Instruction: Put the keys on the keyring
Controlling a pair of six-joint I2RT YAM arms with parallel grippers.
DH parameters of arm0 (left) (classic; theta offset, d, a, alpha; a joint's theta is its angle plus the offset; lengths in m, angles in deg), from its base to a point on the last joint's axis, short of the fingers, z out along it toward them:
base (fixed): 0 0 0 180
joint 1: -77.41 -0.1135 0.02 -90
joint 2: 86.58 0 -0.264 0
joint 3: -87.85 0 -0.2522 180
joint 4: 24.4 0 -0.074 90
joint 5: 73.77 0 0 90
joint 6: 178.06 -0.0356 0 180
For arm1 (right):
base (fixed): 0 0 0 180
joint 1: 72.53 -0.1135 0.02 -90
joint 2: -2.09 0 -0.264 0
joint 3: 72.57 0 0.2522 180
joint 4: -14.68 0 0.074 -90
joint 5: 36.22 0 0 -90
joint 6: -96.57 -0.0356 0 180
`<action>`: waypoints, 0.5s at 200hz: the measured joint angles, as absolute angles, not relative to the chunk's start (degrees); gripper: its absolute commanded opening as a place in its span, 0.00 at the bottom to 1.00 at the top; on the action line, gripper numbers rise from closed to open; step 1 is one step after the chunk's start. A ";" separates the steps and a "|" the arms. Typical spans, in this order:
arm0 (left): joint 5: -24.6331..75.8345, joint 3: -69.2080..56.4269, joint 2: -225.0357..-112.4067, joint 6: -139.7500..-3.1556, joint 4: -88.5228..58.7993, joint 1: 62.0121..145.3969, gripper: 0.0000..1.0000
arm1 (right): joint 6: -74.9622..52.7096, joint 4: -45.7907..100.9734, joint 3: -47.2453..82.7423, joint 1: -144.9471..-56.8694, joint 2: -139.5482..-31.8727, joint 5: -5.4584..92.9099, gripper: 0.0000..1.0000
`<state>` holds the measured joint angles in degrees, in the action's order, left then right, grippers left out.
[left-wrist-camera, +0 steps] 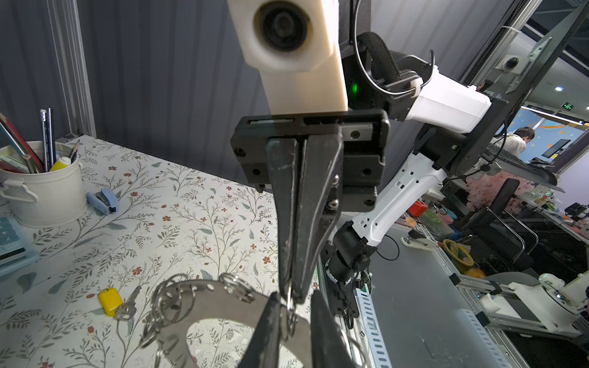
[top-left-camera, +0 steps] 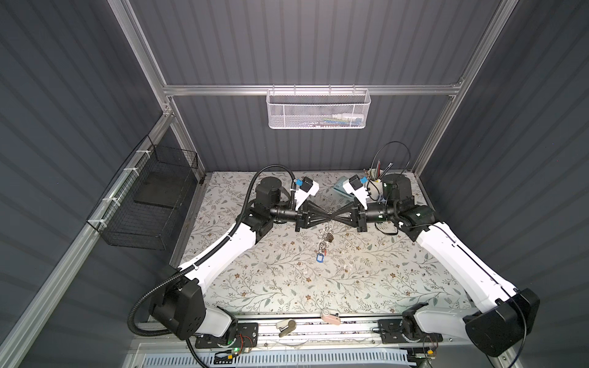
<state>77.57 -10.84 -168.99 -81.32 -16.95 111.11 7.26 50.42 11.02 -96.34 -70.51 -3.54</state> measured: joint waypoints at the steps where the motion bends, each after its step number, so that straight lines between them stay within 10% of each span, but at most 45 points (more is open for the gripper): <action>1: 77.57 -10.84 -168.99 -81.32 -16.95 111.11 0.18 | 7.28 50.44 11.02 -96.34 -70.51 -3.56 0.00; 100: 77.96 -8.11 -169.34 -86.98 -8.66 110.80 0.00 | 8.35 51.95 11.02 -96.36 -70.59 -3.56 0.00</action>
<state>77.96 -8.11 -169.34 -86.98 -8.66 110.80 8.35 51.95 11.02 -96.36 -70.59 -3.56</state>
